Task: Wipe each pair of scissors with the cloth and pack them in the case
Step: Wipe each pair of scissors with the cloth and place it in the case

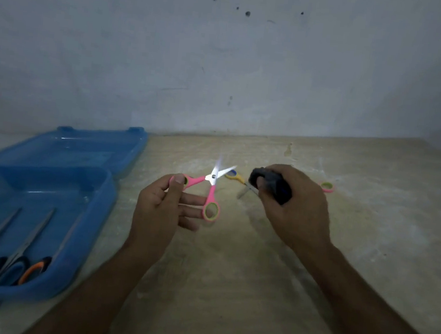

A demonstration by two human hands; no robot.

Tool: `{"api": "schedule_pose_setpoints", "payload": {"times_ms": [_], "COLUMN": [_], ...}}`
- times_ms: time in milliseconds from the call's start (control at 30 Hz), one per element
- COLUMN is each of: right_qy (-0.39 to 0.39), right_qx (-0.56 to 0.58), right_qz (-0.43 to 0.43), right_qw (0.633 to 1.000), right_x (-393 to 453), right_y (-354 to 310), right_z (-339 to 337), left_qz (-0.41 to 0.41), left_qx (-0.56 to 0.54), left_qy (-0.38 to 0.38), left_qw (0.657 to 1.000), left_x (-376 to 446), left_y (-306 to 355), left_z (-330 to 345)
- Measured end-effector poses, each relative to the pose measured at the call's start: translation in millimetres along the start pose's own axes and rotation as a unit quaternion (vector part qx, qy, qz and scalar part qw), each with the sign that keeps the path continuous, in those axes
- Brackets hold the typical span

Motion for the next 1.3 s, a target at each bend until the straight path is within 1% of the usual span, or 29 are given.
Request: {"api": "schedule_pose_setpoints", "payload": {"times_ms": [67,167,333,400,467,600,667,733,800,933,967,1067,1100,1200,1300], "right_qy": [-0.036,-0.088,-0.139,-0.155,-0.159,-0.11,-0.106,-0.102,-0.104,-0.108,-0.11,-0.102,-0.099,-0.093,-0.1], "right_qx": [0.042,0.068,0.115,0.162,0.219,0.338,0.357,0.358,0.354,0.353,0.352,0.366,0.365,0.358,0.359], "right_qz": [-0.021,-0.041,-0.024,0.0,0.033,0.086,0.104,0.111,0.115,0.121,0.121,0.131,0.135,0.128,0.129], "right_qw": [0.998,0.993,0.983,0.975,0.962,0.931,0.922,0.922,0.922,0.922,0.922,0.916,0.916,0.92,0.919], "right_x": [-3,-7,-8,-9,-11,-14,-14,-13,-11,-8,-9,-11,-12,-14,-23], "right_y": [-12,-24,-27,-30,-35,-46,-47,-45,-42,-39,-40,-47,-50,-66,-86], "right_z": [6,21,20,20,25,30,30,28,24,22,23,25,25,25,26], "left_qz": [-0.031,-0.054,-0.035,-0.039,-0.061,-0.104,-0.116,-0.116,-0.088,0.015,0.027,0.028,0.036,0.092,0.15], "left_qx": [-0.045,-0.096,-0.112,-0.125,-0.141,-0.154,-0.143,-0.135,-0.119,-0.031,-0.02,-0.043,-0.034,0.038,0.102], "left_qy": [0.01,0.0,0.008,0.008,0.002,-0.006,-0.012,-0.011,-0.014,-0.061,-0.057,-0.022,-0.008,0.024,0.055], "left_qw": [0.998,0.994,0.993,0.991,0.988,0.983,0.983,0.984,0.989,0.998,0.998,0.998,0.999,0.995,0.982], "left_x": [-2,-4,-5,-5,-8,-15,-17,-15,-10,-8,-8,-5,-4,-4,-8], "left_y": [-1,-2,-1,-2,-4,-13,-19,-20,-15,3,6,21,29,58,82], "left_z": [2,6,9,14,20,28,29,29,25,16,14,2,-5,-35,-79]}}
Point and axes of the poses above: each hand's wrist, its own x-axis towards the middle knuckle, its own z-axis out of the palm, y = z × x, the point moved 3 cm from there along x, towards the middle knuckle, and after that the axes turned 8 degrees about -z, right-handed, at the moved point
